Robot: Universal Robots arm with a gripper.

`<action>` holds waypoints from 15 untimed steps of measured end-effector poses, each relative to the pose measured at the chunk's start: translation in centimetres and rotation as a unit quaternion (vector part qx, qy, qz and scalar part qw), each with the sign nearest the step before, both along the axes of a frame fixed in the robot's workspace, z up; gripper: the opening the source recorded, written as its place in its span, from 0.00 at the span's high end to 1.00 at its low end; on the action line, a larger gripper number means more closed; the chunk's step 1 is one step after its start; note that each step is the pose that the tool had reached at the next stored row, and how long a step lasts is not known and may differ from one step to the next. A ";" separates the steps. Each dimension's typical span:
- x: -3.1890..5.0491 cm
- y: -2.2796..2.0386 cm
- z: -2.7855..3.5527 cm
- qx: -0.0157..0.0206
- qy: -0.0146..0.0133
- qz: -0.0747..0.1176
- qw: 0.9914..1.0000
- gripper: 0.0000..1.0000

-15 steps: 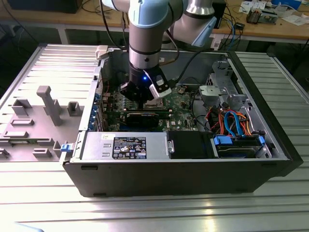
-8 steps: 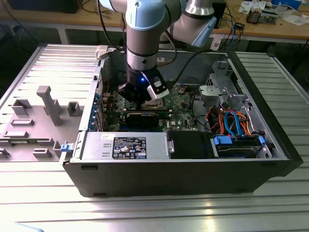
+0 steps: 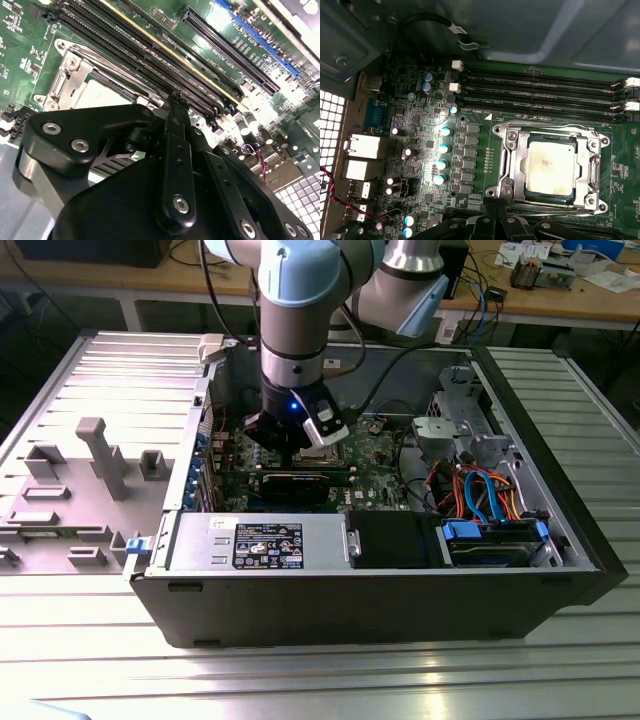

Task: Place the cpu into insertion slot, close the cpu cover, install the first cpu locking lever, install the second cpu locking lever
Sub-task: 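Install the second cpu locking lever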

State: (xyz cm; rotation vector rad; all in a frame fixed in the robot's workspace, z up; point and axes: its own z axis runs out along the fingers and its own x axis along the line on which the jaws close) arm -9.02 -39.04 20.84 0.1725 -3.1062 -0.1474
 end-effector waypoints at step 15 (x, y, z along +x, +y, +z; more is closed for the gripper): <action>-0.15 -0.01 -0.33 0.015 0.000 0.001 1.000 0.89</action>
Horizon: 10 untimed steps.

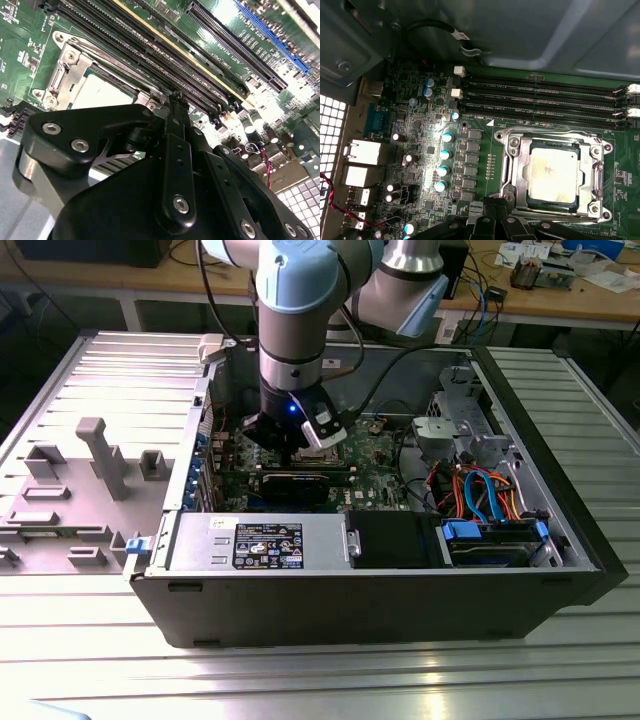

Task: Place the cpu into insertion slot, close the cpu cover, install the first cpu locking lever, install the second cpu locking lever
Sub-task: 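Install the second cpu locking lever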

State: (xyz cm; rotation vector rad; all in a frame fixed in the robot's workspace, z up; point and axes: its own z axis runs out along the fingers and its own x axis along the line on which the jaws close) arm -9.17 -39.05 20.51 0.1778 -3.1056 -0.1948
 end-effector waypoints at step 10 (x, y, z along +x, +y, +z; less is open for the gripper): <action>0.01 0.01 -0.18 0.008 0.000 0.002 1.000 0.89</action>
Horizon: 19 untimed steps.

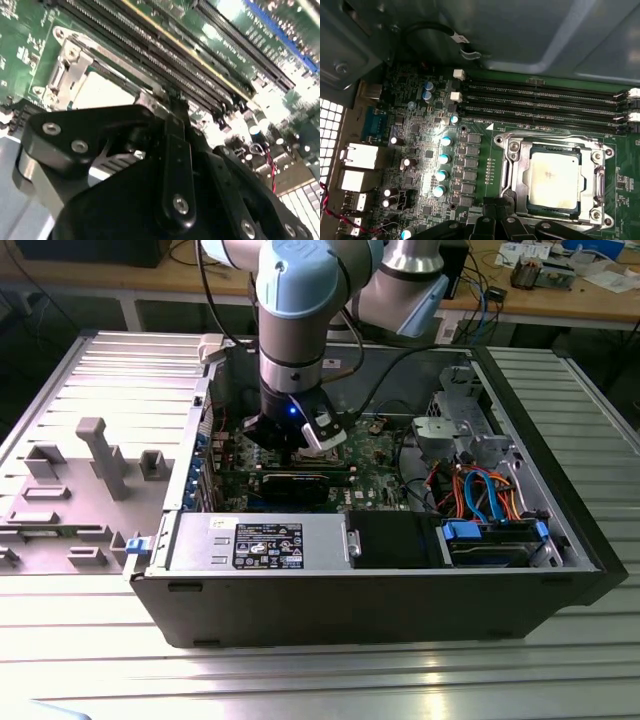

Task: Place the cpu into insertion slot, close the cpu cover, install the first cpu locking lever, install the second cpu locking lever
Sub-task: 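Install the second cpu locking lever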

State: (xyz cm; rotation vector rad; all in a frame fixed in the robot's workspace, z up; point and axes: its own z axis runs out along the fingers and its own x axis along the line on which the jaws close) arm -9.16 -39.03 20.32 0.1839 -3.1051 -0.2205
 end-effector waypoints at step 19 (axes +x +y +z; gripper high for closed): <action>1.05 0.00 4.88 -0.003 0.000 -0.005 1.000 0.89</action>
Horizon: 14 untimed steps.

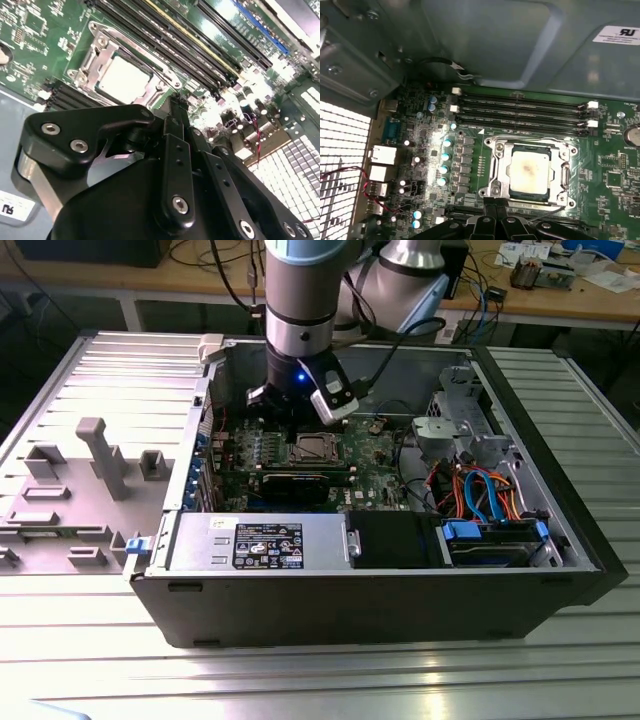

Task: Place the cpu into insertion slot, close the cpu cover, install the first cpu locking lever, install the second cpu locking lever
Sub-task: 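Install the second cpu locking lever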

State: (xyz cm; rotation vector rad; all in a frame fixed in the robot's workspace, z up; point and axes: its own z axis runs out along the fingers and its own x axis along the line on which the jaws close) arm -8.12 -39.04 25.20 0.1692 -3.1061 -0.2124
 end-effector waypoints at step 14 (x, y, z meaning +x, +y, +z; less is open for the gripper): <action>1.87 -1.02 0.78 -0.009 0.014 -0.009 1.000 0.89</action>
